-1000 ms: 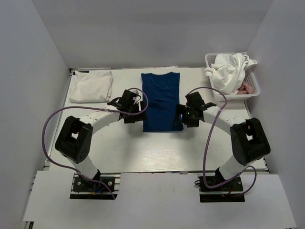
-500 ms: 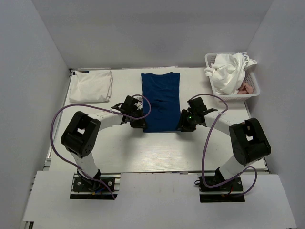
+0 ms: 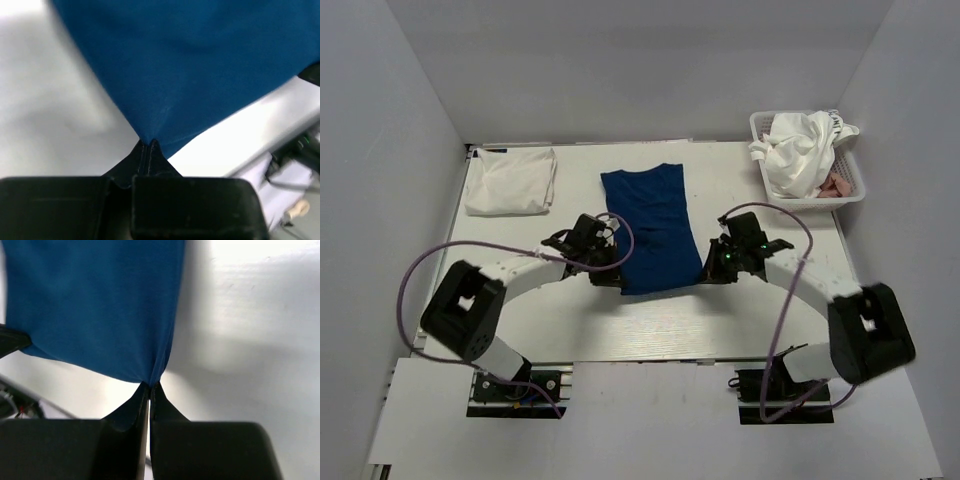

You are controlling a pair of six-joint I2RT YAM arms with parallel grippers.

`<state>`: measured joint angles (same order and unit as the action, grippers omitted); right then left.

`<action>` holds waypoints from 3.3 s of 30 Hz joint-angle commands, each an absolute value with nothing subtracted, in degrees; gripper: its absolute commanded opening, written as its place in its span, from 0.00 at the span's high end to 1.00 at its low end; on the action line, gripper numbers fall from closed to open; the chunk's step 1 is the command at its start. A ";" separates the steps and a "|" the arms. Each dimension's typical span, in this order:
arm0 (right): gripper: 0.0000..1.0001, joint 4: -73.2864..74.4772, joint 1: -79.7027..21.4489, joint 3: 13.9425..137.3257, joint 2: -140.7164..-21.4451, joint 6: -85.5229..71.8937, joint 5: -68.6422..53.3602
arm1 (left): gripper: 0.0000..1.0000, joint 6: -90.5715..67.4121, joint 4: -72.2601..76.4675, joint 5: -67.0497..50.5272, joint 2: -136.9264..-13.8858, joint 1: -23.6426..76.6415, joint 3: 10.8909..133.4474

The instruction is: Fold and stack the t-shirts

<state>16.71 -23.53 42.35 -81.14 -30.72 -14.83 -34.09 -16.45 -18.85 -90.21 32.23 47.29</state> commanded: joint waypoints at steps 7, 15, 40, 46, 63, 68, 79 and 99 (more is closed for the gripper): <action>1.00 28.56 -23.91 45.43 -60.12 -28.04 -13.36 | 1.00 -33.66 -25.22 -20.92 -71.55 34.63 51.23; 1.00 23.74 -23.64 53.08 -63.97 -28.83 -11.60 | 1.00 -35.51 -23.64 -11.63 -68.29 34.63 55.54; 1.00 21.27 -20.48 84.28 -96.67 -27.07 -6.94 | 1.00 -36.47 -31.47 11.51 -94.83 28.65 81.91; 1.00 21.18 -19.25 90.08 -105.10 -26.02 -8.96 | 1.00 -34.98 -29.62 10.99 -101.85 26.02 86.48; 0.10 26.74 -17.14 115.68 -128.15 -21.01 -18.37 | 0.00 -29.88 -34.10 8.61 -117.60 20.57 103.45; 0.10 19.08 -17.31 99.42 -116.90 -21.88 -18.37 | 0.00 -25.15 -28.93 2.48 -111.99 21.09 94.24; 0.10 9.16 -19.07 89.74 -114.43 -24.25 -28.21 | 0.00 -20.30 -13.80 -23.38 -110.64 22.32 87.36; 0.10 -8.01 -15.47 105.29 -141.68 -38.50 -25.58 | 0.00 -26.19 -13.62 -24.53 -136.85 13.71 104.86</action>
